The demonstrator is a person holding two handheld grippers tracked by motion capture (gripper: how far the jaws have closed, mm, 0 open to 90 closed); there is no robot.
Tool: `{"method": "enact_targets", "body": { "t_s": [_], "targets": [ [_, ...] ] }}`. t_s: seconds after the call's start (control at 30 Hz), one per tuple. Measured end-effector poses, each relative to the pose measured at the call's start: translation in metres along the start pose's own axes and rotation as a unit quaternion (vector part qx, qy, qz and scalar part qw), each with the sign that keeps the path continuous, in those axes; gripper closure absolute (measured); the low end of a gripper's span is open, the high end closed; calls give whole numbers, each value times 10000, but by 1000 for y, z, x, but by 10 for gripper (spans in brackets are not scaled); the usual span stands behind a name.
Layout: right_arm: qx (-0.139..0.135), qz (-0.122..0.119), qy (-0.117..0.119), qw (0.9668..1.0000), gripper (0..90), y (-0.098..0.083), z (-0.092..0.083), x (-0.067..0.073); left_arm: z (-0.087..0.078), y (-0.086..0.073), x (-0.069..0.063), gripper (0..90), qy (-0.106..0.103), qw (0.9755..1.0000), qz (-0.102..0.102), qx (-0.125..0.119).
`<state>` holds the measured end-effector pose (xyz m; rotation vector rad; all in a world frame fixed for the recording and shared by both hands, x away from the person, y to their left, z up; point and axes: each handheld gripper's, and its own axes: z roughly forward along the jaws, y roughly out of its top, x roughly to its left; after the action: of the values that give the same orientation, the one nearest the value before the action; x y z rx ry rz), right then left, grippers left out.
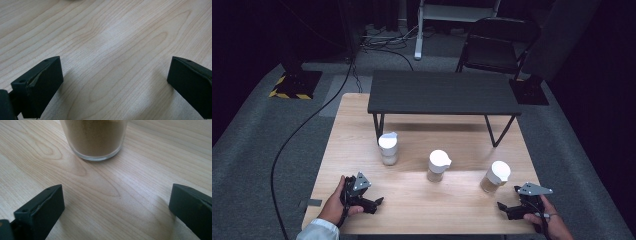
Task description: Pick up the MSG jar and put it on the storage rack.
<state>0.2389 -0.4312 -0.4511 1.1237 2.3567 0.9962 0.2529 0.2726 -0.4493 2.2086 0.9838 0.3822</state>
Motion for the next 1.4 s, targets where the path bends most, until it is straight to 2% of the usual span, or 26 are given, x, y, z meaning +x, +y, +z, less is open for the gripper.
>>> {"method": "enact_targets", "body": {
  "t_s": [0.5,0.8,0.83,1.13,1.4],
  "targets": [
    [1,15,-10,10000,0,0,0,1,-1,0,2,2,11,10000,2,1],
    [1,14,-10,10000,0,0,0,1,-3,1,-4,17,222,9997,5,28],
    [0,14,-11,10000,0,0,0,1,-5,1,-6,19,268,9996,4,-16],
    [1,14,-11,10000,0,0,0,1,-16,-5,-7,18,251,9989,-123,-370],
    [0,15,-11,10000,0,0,0,1,-24,-5,-8,19,246,9979,-160,-573]
  ]
}}
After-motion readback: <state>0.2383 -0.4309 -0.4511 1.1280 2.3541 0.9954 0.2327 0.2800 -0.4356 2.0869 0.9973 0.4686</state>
